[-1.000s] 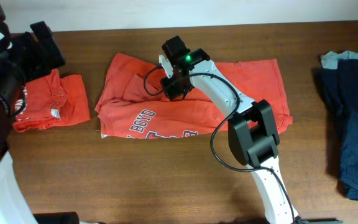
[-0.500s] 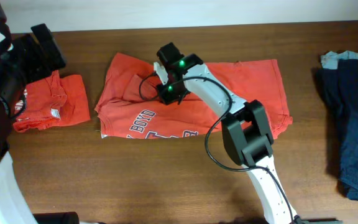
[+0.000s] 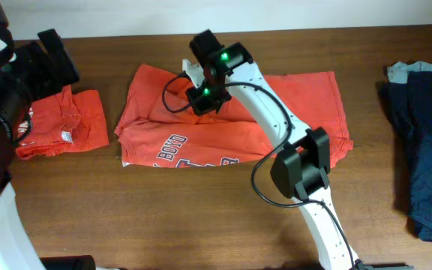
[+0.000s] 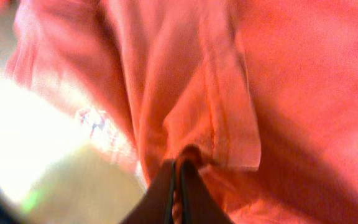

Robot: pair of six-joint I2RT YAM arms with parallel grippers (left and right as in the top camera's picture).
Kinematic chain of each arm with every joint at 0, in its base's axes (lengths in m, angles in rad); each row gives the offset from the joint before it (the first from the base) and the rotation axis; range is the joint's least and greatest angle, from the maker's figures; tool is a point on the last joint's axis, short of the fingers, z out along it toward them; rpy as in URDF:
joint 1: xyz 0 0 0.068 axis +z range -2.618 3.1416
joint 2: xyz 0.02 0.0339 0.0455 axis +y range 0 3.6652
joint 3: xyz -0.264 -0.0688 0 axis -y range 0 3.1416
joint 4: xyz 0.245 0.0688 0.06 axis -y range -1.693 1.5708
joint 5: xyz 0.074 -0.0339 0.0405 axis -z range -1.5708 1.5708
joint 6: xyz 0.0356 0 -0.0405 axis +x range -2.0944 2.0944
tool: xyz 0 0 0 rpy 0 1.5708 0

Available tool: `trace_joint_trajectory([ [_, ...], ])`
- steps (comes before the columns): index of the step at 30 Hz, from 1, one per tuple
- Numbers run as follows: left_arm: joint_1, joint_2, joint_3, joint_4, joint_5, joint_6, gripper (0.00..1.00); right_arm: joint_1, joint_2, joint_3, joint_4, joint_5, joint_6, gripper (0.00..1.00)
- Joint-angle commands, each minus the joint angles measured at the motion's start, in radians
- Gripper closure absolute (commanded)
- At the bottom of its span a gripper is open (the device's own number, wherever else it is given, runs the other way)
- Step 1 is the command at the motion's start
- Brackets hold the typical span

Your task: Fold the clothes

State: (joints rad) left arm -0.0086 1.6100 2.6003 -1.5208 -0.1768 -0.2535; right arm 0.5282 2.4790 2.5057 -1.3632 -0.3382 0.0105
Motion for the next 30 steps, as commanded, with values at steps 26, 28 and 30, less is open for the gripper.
trace_joint_trajectory([
  [26,0.005,-0.034,-0.002,0.067,-0.085,0.049,0.01,0.446,-0.033,0.142,-0.336,-0.073,0.003,0.76],
  [28,0.005,-0.034,-0.002,0.067,-0.085,0.049,0.01,0.438,-0.033,0.142,-0.336,-0.074,0.002,0.63],
  [30,0.005,-0.034,-0.002,0.067,-0.085,0.049,0.01,0.421,-0.037,0.142,-0.336,-0.082,0.002,0.6],
])
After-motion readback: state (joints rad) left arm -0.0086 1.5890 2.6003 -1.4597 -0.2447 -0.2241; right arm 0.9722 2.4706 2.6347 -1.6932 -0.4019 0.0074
